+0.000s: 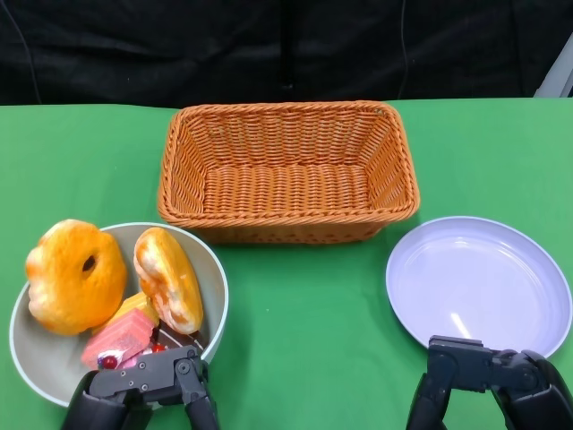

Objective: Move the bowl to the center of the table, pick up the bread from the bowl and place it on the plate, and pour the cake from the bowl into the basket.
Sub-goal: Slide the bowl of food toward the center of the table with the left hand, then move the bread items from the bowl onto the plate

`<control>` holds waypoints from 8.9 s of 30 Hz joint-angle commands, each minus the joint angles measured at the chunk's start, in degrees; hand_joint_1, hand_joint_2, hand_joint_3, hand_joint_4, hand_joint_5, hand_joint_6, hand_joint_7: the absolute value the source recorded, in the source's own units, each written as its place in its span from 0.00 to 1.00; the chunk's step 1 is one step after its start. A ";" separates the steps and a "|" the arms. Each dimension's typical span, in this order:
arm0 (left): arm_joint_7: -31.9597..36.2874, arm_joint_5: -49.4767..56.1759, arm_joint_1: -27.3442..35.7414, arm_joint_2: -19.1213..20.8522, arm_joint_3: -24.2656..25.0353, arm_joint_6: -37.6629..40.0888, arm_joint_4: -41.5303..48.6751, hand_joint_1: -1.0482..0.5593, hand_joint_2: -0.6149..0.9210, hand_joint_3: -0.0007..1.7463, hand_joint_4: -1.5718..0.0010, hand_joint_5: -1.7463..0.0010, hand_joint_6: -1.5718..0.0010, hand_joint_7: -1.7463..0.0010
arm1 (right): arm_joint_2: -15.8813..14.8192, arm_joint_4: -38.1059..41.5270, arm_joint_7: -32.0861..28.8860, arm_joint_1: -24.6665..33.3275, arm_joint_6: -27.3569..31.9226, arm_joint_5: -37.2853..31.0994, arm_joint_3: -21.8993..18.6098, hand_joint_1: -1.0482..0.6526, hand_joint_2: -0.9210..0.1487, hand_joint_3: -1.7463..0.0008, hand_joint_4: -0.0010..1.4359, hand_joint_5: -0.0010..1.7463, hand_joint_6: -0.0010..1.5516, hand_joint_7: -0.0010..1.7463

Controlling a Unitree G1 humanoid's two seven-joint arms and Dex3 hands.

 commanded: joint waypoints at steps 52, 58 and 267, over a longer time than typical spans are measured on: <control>5.84 6.66 -7.24 14.45 28.64 5.43 2.40 0.25 1.00 0.15 0.95 0.72 0.79 0.98 | 0.01 -1.02 -0.29 0.11 0.59 -1.24 0.80 0.71 0.80 0.00 0.70 0.97 0.62 0.83; 8.36 8.35 -8.62 14.44 30.84 6.25 6.19 0.26 1.00 0.18 1.00 0.75 0.87 1.00 | 0.00 -1.03 -0.35 0.31 0.53 -1.26 0.87 0.71 0.80 0.00 0.70 0.97 0.62 0.83; -9.52 4.54 -18.60 20.92 2.31 65.73 -13.55 0.39 1.00 0.24 0.77 0.74 0.72 0.99 | -13.10 -5.23 -2.91 -21.78 24.97 -22.18 0.09 0.26 0.00 0.93 0.10 0.55 0.15 0.14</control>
